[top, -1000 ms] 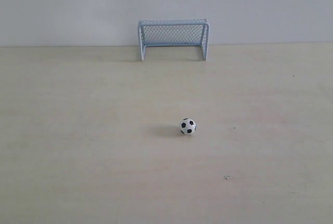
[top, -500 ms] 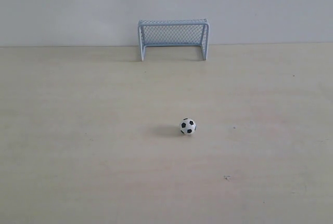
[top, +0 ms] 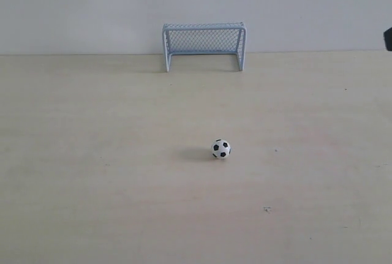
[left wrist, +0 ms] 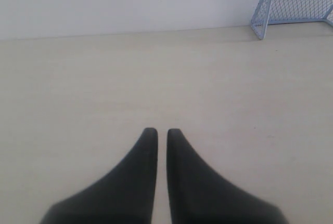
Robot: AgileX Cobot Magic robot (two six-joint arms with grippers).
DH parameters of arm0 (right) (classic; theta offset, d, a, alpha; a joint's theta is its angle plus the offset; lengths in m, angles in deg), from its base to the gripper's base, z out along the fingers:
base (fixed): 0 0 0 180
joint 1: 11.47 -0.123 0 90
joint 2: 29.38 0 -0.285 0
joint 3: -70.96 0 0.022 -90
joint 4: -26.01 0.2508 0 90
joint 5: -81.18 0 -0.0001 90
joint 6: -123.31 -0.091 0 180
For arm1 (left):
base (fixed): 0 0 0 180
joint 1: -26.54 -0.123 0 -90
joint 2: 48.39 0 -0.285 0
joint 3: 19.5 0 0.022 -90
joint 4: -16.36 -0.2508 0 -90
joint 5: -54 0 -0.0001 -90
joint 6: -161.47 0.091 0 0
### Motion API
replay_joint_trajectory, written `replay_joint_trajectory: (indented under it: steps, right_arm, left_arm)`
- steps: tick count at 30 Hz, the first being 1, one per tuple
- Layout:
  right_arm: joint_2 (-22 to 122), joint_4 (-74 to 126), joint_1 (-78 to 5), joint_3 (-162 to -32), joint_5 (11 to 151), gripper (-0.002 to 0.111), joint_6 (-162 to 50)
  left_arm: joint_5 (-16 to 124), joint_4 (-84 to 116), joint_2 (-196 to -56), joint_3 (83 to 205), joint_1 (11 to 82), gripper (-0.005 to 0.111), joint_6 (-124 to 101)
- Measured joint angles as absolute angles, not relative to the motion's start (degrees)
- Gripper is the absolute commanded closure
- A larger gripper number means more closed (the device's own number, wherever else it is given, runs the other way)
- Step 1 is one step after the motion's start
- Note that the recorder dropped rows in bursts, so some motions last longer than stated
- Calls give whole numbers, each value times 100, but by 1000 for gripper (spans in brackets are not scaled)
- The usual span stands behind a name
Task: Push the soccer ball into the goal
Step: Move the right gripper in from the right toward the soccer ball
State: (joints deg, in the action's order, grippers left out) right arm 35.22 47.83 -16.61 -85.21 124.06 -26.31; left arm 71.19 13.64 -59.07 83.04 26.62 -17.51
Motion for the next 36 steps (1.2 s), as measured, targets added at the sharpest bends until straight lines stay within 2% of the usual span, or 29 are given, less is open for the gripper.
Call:
replay_joint_trajectory:
  steps: [17,36]
  right_arm:
    - [5381,5228,-2516,-9463,13252,108,-1481]
    - [6409,5203,-2637,-9568,13730,108,-881]
  left_arm:
    - [7119,1364,-5907,8304,2662,100,-1751]
    - [7119,1364,-5907,8304,2662,100,-1751]
